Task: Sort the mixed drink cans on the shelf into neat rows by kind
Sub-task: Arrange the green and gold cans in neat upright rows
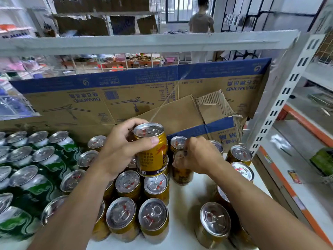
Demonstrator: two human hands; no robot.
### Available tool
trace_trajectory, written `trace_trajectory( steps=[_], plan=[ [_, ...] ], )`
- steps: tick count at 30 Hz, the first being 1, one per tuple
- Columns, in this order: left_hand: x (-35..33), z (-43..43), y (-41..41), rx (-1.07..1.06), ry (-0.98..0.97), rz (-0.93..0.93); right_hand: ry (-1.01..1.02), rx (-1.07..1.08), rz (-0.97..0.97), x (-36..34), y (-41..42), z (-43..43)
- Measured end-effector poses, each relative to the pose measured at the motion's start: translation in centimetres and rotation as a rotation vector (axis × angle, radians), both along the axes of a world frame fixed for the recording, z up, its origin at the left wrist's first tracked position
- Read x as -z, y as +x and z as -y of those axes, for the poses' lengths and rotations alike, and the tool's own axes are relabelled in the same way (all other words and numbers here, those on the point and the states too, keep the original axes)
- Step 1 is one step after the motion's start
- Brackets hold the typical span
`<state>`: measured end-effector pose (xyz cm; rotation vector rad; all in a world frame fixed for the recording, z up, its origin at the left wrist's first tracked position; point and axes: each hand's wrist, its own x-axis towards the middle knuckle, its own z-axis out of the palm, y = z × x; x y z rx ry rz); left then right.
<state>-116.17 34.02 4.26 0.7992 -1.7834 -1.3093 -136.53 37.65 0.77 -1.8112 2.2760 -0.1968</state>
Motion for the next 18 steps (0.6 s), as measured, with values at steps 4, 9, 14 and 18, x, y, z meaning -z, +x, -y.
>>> trace_trajectory(
  steps=[4,9,14,18],
  plan=[
    [-0.1,0.6,0.7,-0.006,0.0,-0.002,0.007,0.01,-0.059,0.2,1.1,0.3],
    [0.2,1.0,1.0,0.016,0.021,0.001,0.044,0.047,-0.019,0.7,1.0,0.1],
    [0.9,0.7,0.6,0.048,0.063,0.001,0.09,0.055,0.026,0.7,1.1,-0.4],
    [1.2,0.3,0.1,0.094,0.096,-0.002,0.109,0.05,0.106,1.3,0.9,-0.6]
  ],
)
